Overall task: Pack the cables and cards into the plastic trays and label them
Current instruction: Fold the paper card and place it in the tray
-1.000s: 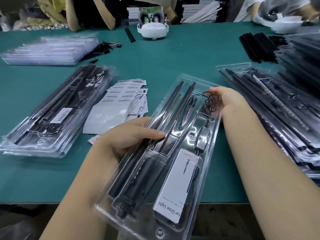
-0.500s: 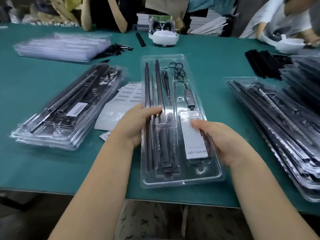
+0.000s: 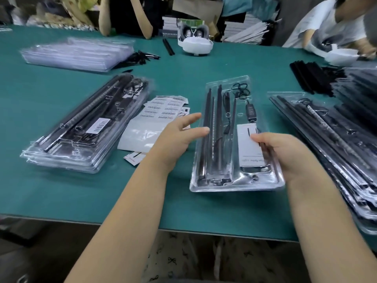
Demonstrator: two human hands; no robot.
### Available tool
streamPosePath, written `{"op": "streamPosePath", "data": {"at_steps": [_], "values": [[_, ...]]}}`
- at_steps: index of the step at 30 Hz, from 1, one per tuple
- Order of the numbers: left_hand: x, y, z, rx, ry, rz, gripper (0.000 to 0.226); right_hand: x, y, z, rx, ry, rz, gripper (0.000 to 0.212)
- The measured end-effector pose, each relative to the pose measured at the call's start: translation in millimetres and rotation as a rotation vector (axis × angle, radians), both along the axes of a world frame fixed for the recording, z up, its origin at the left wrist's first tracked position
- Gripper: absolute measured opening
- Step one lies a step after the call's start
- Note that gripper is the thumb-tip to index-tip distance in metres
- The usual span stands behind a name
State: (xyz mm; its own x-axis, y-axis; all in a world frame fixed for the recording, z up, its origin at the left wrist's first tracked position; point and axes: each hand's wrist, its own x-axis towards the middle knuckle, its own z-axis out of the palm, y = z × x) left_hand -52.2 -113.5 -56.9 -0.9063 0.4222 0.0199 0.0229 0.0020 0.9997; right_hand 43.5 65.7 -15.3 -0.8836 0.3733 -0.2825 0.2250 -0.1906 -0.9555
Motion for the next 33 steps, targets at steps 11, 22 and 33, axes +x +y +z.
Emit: {"op": "streamPosePath", "data": {"at_steps": [11,22,33], "values": [[13,19,3,0.116,-0.196,-0.513,0.044,-4,6,54,0.802,-0.052,0.002,0.032],[13,11,3,0.469,-0.421,-0.525,0.079,-36,-63,46,1.566,-0.170,0.199,0.048],[-2,6,-4,0.258,-0.354,-0.227,0.019,-41,0,-4,1.008,-0.025,0.190,0.026]]}}
